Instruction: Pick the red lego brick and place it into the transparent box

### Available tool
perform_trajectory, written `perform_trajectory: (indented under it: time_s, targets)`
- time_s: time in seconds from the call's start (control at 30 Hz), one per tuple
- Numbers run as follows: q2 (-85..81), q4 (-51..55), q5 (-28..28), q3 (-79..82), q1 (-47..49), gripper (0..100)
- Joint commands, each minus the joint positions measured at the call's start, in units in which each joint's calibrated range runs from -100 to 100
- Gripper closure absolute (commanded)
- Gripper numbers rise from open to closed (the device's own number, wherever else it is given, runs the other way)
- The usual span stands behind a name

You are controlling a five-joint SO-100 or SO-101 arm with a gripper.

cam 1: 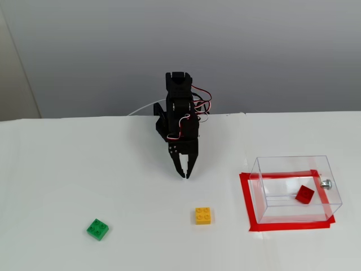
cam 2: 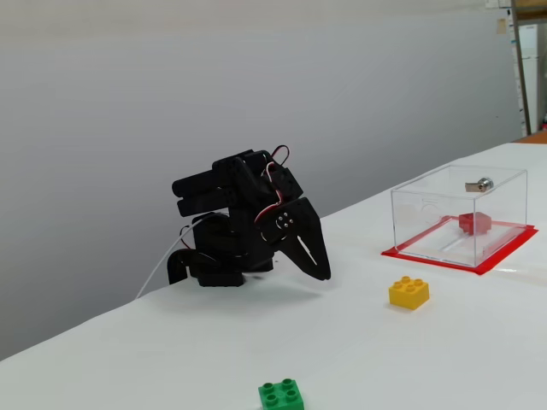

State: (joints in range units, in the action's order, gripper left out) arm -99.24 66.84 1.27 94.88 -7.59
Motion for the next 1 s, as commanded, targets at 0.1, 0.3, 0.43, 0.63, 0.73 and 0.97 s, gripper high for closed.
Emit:
perform_trajectory:
  time_s: [0.1, 0.3, 0.43, 0.63, 0.73, 0.97]
  targets:
    - [-0.51, 6.97, -0.7, -2.39, -0.07, 99]
    - [-0.51, 7.84, -3.04, -2.57, 0.82, 99]
    - [-0.51, 7.84, -2.89, -2.57, 0.82, 99]
    - [-0.51, 7.75, -2.99, -2.57, 0.38, 99]
    - [-0.51, 7.75, -2.99, -2.66, 0.45, 99]
    - [-0.51, 7.66, -3.1, -2.66, 0.45, 99]
